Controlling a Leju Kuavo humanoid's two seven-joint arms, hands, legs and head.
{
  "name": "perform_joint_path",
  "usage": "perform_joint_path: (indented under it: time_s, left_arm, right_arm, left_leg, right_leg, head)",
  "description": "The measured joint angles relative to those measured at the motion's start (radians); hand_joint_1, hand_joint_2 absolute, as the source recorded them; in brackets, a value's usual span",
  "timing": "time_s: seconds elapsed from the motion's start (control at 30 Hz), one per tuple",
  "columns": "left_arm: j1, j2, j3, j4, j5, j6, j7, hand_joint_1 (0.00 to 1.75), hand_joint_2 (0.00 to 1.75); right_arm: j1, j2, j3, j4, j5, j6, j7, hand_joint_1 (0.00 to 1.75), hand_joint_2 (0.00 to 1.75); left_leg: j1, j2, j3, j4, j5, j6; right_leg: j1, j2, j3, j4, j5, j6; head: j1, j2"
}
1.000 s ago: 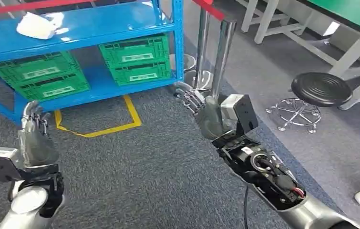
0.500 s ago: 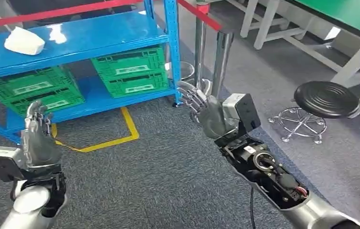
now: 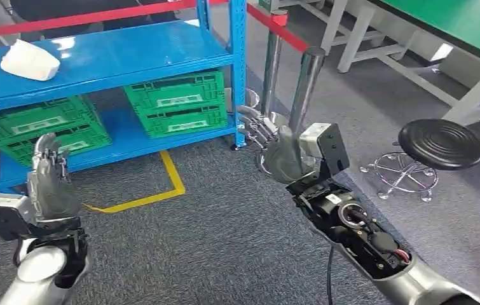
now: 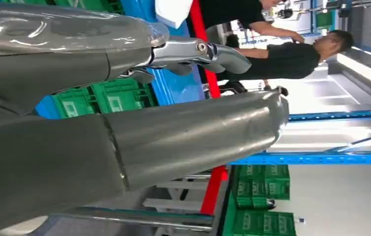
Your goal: Take the parts from the cabinet and place them on the table.
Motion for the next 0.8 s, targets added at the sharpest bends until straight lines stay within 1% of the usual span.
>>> perform_joint_path:
  time_s: [0.03, 0.07, 0.1, 0.13, 0.17, 0.2, 0.23, 0.27, 0.3, 0.33, 0.37, 0.4, 0.43, 0.47, 0.5, 0.53, 0.57, 0.6, 0.63, 0.67, 0.7, 0.73, 0.77, 0.8]
  left_arm:
    - [0.001, 0.0, 0.0, 0.0, 0.001, 0.0, 0.001, 0.0, 0.0]
    - [0.002, 0.0, 0.0, 0.0, 0.002, 0.0, 0.001, 0.0, 0.0]
    - [0.002, 0.0, 0.0, 0.0, 0.002, 0.0, 0.001, 0.0, 0.0]
    - [0.002, 0.0, 0.0, 0.0, 0.002, 0.0, 0.001, 0.0, 0.0]
    - [0.002, -0.001, 0.0, 0.0, 0.002, 0.0, 0.001, 0.0, 0.0]
    - [0.002, -0.001, 0.0, 0.0, 0.002, 0.0, 0.002, 0.0, 0.0]
    - [-0.001, -0.001, -0.001, 0.001, 0.002, 0.0, 0.003, 0.0, 0.0]
    - [-0.001, 0.0, -0.001, 0.0, 0.002, 0.0, 0.004, 0.0, 0.0]
    - [-0.001, 0.0, -0.001, 0.0, 0.003, 0.0, 0.005, 0.0, 0.0]
    - [-0.002, 0.0, -0.001, 0.0, 0.003, 0.0, 0.005, 0.0, 0.0]
    - [-0.002, 0.0, -0.001, -0.001, 0.003, 0.0, 0.005, 0.0, 0.0]
    - [-0.004, 0.0, -0.001, -0.001, 0.002, 0.001, 0.004, 0.0, 0.0]
    - [-0.007, 0.0, -0.001, -0.001, 0.002, 0.001, 0.004, 0.0, 0.0]
    - [-0.007, 0.0, -0.001, -0.001, 0.002, 0.001, 0.004, 0.0, 0.0]
    - [-0.005, 0.0, -0.001, -0.001, 0.003, 0.001, 0.004, 0.0, 0.0]
    - [-0.002, 0.0, -0.002, -0.001, 0.003, 0.001, 0.004, 0.0, 0.0]
    - [0.0, 0.0, -0.002, -0.001, 0.005, 0.001, 0.004, 0.0, 0.0]
    - [-0.001, 0.001, -0.002, -0.001, 0.005, 0.001, 0.004, 0.0, 0.0]
    - [-0.001, 0.001, -0.002, -0.001, 0.005, 0.001, 0.004, 0.0, 0.0]
    - [-0.002, 0.002, -0.002, -0.001, 0.006, 0.001, 0.004, 0.0, 0.0]
    - [-0.003, 0.002, -0.002, -0.001, 0.006, 0.001, 0.004, 0.0, 0.0]
    - [-0.004, 0.002, -0.002, -0.001, 0.007, 0.001, 0.004, 0.0, 0.0]
    - [-0.005, 0.001, -0.002, -0.001, 0.008, 0.001, 0.003, 0.0, 0.0]
    - [-0.004, 0.002, -0.003, -0.001, 0.009, 0.001, 0.003, 0.0, 0.0]
  right_arm:
    - [0.003, 0.0, 0.0, 0.0, 0.0, 0.0, 0.0, 0.0, 0.0]
    - [0.005, 0.0, 0.0, 0.0, 0.0, 0.0, 0.0, 0.0, 0.0]
    - [0.006, 0.0, 0.0, 0.0, 0.0, 0.0, 0.0, 0.0, 0.0]
    - [0.006, 0.0, 0.0, 0.0, 0.0, 0.0, 0.002, 0.0, 0.0]
    - [0.006, 0.0, -0.002, 0.0, 0.0, 0.0, 0.003, 0.0, 0.0]
    - [0.008, 0.0, -0.003, 0.0, 0.001, 0.0, 0.004, 0.0, 0.0]
    - [0.007, 0.0, -0.003, -0.002, 0.001, 0.0, 0.005, 0.0, 0.0]
    - [0.008, 0.0, -0.003, -0.002, 0.001, 0.0, 0.005, 0.0, 0.0]
    - [0.009, 0.0, -0.003, -0.005, 0.001, -0.001, 0.005, 0.0, 0.0]
    - [0.009, 0.0, -0.003, -0.007, 0.001, 0.0, 0.005, 0.0, 0.0]
    - [0.009, 0.0, -0.005, -0.01, 0.001, -0.001, 0.005, 0.0, 0.0]
    - [0.007, 0.0, -0.007, -0.011, 0.001, -0.002, 0.003, 0.0, 0.0]
    - [0.006, 0.0, -0.006, -0.014, 0.001, 0.0, 0.004, 0.0, 0.0]
    - [0.007, 0.0, -0.005, -0.016, 0.001, 0.0, 0.004, 0.0, 0.0]
    - [0.008, 0.0, -0.005, -0.016, 0.001, 0.0, 0.005, 0.0, 0.0]
    - [0.009, 0.0, -0.005, -0.016, 0.001, 0.0, 0.005, 0.0, 0.0]
    - [0.01, 0.0, -0.005, -0.016, 0.001, 0.0, 0.006, 0.0, 0.0]
    - [0.011, 0.0, -0.005, -0.016, 0.002, -0.001, 0.007, 0.0, 0.0]
    - [0.011, 0.0, -0.005, -0.016, 0.004, -0.001, 0.008, 0.0, 0.0]
    - [0.011, 0.0, -0.005, -0.016, 0.005, -0.001, 0.008, 0.0, 0.0]
    - [0.011, 0.0, -0.005, -0.017, 0.005, -0.002, 0.009, 0.0, 0.0]
    - [0.01, 0.0, -0.005, -0.017, 0.005, -0.002, 0.01, 0.0, 0.0]
    - [0.012, 0.0, -0.005, -0.018, 0.005, -0.002, 0.012, 0.0, 0.0]
    - [0.013, 0.0, -0.005, -0.018, 0.005, -0.002, 0.013, 0.0, 0.0]
  left_leg:
    - [0.0, 0.0, 0.005, 0.0, -0.006, 0.0]
    - [0.0, -0.001, 0.013, 0.0, -0.013, 0.0]
    - [0.0, -0.002, 0.026, 0.001, -0.021, -0.002]
    - [0.001, -0.003, 0.039, 0.002, -0.031, -0.005]
    - [0.001, -0.003, 0.053, 0.003, -0.042, -0.008]
    - [-0.001, -0.003, 0.056, 0.003, -0.051, -0.015]
    - [-0.007, -0.006, 0.055, 0.011, -0.054, -0.02]
    - [-0.007, -0.005, 0.047, 0.012, -0.053, -0.023]
    - [-0.007, -0.004, 0.046, 0.008, -0.051, -0.026]
    - [-0.007, -0.003, 0.048, 0.006, -0.053, -0.03]
    - [-0.007, -0.003, 0.049, 0.009, -0.064, -0.038]
    - [-0.006, -0.001, 0.04, 0.039, -0.077, -0.045]
    - [-0.005, -0.001, 0.003, 0.105, -0.104, -0.05]
    - [-0.003, -0.001, -0.051, 0.197, -0.137, -0.054]
    - [-0.001, 0.0, -0.106, 0.282, -0.163, -0.057]
    - [0.0, 0.0, -0.153, 0.344, -0.172, -0.057]
    - [0.0, 0.0, -0.173, 0.353, -0.152, -0.056]
    - [0.0, 0.0, -0.163, 0.308, -0.108, -0.052]
    - [0.0, -0.001, -0.131, 0.228, -0.054, -0.047]
    - [-0.001, -0.001, -0.086, 0.123, 0.004, -0.038]
    - [-0.004, -0.001, -0.051, 0.038, 0.038, -0.03]
    - [-0.011, -0.001, -0.033, 0.026, 0.018, -0.029]
    - [-0.012, -0.001, -0.035, 0.013, 0.018, -0.03]
    - [-0.014, -0.002, -0.036, 0.014, 0.015, -0.028]
  right_leg:
    - [0.0, -0.001, -0.042, 0.05, -0.002, 0.001]
    - [-0.001, -0.002, -0.059, 0.047, 0.026, 0.002]
    - [-0.002, -0.003, -0.05, -0.003, 0.077, 0.001]
    - [-0.003, -0.004, -0.023, -0.091, 0.146, 0.0]
    - [-0.004, -0.006, 0.009, -0.19, 0.213, -0.001]
    - [-0.003, -0.006, 0.028, -0.235, 0.226, -0.002]
    - [0.002, -0.005, 0.044, -0.259, 0.216, -0.003]
    - [0.001, -0.004, 0.048, -0.268, 0.203, -0.011]
    - [0.002, -0.001, 0.044, -0.268, 0.204, -0.013]
    - [0.003, 0.001, 0.045, -0.269, 0.202, -0.018]
    - [-0.006, 0.001, 0.057, -0.277, 0.202, -0.024]
    - [-0.007, 0.0, 0.063, -0.28, 0.2, -0.029]
    - [-0.008, -0.001, 0.065, -0.28, 0.198, -0.032]
    - [-0.008, -0.001, 0.066, -0.28, 0.195, -0.036]
    - [-0.007, -0.001, 0.066, -0.28, 0.193, -0.038]
    - [-0.007, -0.001, 0.067, -0.28, 0.189, -0.039]
    - [-0.006, 0.001, 0.07, -0.28, 0.186, -0.039]
    - [-0.006, 0.002, 0.077, -0.28, 0.181, -0.038]
    - [-0.006, 0.004, 0.085, -0.28, 0.176, -0.036]
    - [-0.005, 0.004, 0.095, -0.28, 0.169, -0.034]
    - [-0.005, 0.004, 0.1, -0.282, 0.163, -0.032]
    - [0.001, 0.005, 0.1, -0.282, 0.159, -0.026]
    - [-0.002, 0.006, 0.098, -0.283, 0.158, -0.021]
    - [-0.003, 0.006, 0.1, -0.286, 0.156, -0.017]
  head:
    - [0.002, 0.0]
    - [0.006, 0.0]
    - [0.011, 0.0]
    - [0.016, 0.0]
    - [0.022, 0.0]
    - [0.026, 0.0]
    - [0.023, 0.0]
    - [0.022, 0.0]
    - [0.016, 0.0]
    - [0.014, 0.0]
    - [0.018, 0.0]
    - [0.014, 0.0]
    - [0.002, 0.0]
    - [-0.007, 0.0]
    - [-0.009, 0.0]
    - [-0.011, 0.0]
    - [-0.012, 0.0]
    - [-0.013, 0.0]
    - [-0.015, 0.0]
    - [-0.016, 0.0]
    - [-0.017, 0.0]
    - [-0.017, 0.0]
    - [-0.018, 0.0]
    - [-0.018, 0.0]
